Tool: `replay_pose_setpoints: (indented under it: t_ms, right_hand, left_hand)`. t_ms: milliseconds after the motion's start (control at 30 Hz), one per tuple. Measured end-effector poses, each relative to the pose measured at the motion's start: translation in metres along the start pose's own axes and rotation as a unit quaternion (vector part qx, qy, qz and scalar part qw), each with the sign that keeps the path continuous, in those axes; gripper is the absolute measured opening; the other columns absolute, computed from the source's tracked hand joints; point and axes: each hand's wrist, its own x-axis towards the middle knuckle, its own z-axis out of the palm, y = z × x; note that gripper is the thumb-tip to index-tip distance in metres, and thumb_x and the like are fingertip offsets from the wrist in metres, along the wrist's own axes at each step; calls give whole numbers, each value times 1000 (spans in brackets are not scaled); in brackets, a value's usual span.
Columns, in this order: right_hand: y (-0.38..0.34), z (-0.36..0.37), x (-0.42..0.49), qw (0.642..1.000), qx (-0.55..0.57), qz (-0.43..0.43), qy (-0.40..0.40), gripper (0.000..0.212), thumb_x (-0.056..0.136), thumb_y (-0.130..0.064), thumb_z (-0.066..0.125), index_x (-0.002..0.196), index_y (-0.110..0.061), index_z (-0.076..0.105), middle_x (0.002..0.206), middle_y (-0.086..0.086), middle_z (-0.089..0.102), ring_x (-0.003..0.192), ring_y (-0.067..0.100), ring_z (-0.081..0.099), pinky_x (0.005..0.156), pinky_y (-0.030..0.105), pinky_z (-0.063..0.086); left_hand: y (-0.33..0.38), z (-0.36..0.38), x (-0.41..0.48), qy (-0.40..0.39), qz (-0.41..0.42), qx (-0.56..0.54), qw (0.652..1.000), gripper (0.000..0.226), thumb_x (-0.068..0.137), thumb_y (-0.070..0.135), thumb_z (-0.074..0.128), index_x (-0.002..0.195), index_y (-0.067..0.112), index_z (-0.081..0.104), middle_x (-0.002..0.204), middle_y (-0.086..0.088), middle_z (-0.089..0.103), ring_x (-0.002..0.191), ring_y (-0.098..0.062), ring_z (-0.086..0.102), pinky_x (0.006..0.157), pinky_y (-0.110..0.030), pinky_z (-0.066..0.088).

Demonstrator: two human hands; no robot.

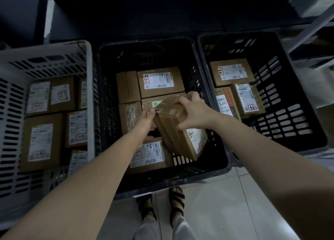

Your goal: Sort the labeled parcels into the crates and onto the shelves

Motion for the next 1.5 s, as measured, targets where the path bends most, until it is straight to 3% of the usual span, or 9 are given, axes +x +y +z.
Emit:
replay_pose_setpoints:
  t_ms: [300, 433, 600, 733, 867, 967, 1100, 1233, 1500]
  right_hand:
    - [-38, 0, 2, 965, -214, -144, -42, 82, 69, -31, 77, 139, -28, 34, 150, 6, 3, 138, 37, 14, 107, 48, 37]
    - [-39, 9, 0, 947, -266, -166, -68, 85, 70, -30, 77, 141, -29, 31, 153, 7, 0, 139, 38, 14, 108, 44, 34]
    - [-14, 33, 0, 991, -88, -84, -61, 119, 68, -39, 83, 148, -45, -4, 157, 8, -4, 144, 37, 13, 112, 48, 32]
    - [14, 63, 2, 997, -27, -5, -72, 136, 64, -49, 84, 141, -48, -28, 154, 11, 15, 141, 36, 20, 112, 53, 29]
    - [15, 70, 11, 998, -38, 17, -52, 132, 66, -46, 81, 144, -46, -25, 143, 10, 26, 131, 34, 28, 107, 50, 33]
    - [9, 58, 21, 999, 0, 43, 24, 118, 71, -52, 75, 151, -38, -12, 141, 13, 29, 126, 37, 32, 101, 44, 36]
    - [9, 47, 33, 981, 26, 117, 153, 114, 73, -65, 67, 152, -34, -9, 142, 17, 31, 127, 41, 34, 97, 47, 41]
    - [9, 46, 38, 972, 12, 150, 178, 109, 75, -67, 62, 153, -30, -3, 143, 19, 30, 130, 42, 32, 96, 47, 39]
    - [12, 48, 49, 969, -57, 162, 177, 104, 76, -74, 52, 153, -29, -1, 143, 19, 31, 129, 42, 34, 92, 45, 40]
  left_hand:
    - [-3, -16, 2, 52, -31, 4, 998, 49, 98, 50, 34, 137, 22, 42, 130, -8, 53, 111, -27, 55, 91, -40, 48]
    - [-4, -21, 2, 18, -11, 1, 1000, 49, 94, 57, 37, 137, 34, 41, 134, -5, 51, 117, -26, 52, 98, -44, 45]
    - [-9, -23, 10, -3, -62, 76, 995, 63, 92, 63, 32, 145, 28, 34, 146, -7, 40, 132, -29, 39, 108, -48, 35]
    - [-27, -19, 10, -46, -118, 89, 988, 60, 92, 60, 40, 140, 25, 42, 144, -6, 44, 129, -27, 44, 109, -44, 36]
    - [-36, -24, 17, -21, -73, 30, 997, 30, 100, 25, 45, 128, 20, 51, 128, -1, 54, 107, -20, 55, 85, -30, 50]
    - [-36, -30, 21, 13, -14, 85, 996, 40, 99, 4, 38, 138, 12, 42, 128, -6, 53, 112, -21, 52, 76, -23, 48]
    - [-46, -31, 32, -12, 32, 296, 955, 44, 98, 6, 42, 142, 5, 37, 138, -15, 47, 123, -27, 47, 98, -26, 37]
    - [-67, -18, 39, -136, 95, 512, 843, 61, 91, 17, 57, 147, 17, 31, 142, -11, 40, 129, -27, 40, 103, -31, 38]
    - [-82, 27, 68, -146, 107, 628, 757, 73, 92, 41, 53, 150, 25, 13, 148, -9, 30, 134, -30, 29, 106, -42, 30]
